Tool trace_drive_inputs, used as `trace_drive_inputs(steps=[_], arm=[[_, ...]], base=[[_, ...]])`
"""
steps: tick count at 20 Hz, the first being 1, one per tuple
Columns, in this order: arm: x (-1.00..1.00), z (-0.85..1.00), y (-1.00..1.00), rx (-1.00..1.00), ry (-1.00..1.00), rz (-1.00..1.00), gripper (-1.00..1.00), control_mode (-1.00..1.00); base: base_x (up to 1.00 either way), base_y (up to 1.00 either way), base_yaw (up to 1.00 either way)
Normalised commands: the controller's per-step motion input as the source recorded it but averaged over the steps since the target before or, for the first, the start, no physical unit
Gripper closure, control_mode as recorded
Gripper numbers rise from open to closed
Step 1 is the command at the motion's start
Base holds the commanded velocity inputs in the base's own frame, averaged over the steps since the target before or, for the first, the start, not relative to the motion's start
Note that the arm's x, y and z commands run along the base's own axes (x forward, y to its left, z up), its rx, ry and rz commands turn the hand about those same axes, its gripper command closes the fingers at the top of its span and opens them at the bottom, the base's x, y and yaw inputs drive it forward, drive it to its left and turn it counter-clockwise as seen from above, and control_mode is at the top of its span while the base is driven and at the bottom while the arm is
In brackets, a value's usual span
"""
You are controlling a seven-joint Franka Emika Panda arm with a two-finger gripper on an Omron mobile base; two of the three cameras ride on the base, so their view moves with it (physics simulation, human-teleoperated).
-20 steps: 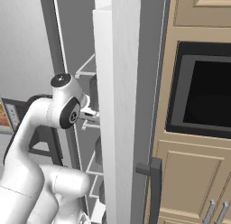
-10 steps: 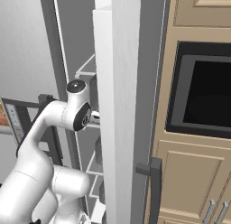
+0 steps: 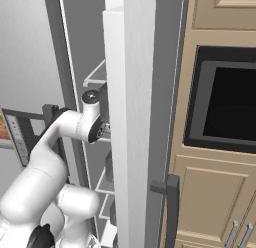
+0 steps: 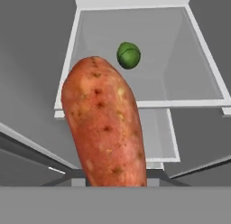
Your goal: Place the mustard and mayonnaise from the counter to the top shelf of the fridge. If the existing items in the fridge are on the top shelf, move them to other shelves.
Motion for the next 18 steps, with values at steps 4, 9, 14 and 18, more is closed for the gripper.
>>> trace_drive_inputs(steps=[4,9,14,18], arm=[[0.27,-0.01,0.00,0.03,0.00,0.19,1.00,-1.00],[0.32,-0.27,0.07,0.00,0.00,0.11,1.00,-1.00],[0.42,-0.39,0.13,0.00,0.00,0.02,1.00,-1.00],[0.61,-0.33,0.09,0.00,-0.01,0.00,1.00,-1.00]], base=[[0.00,0.00,0.00],[0.00,0.00,0.00],[0.00,0.00,0.00],[0.00,0.00,0.00]])
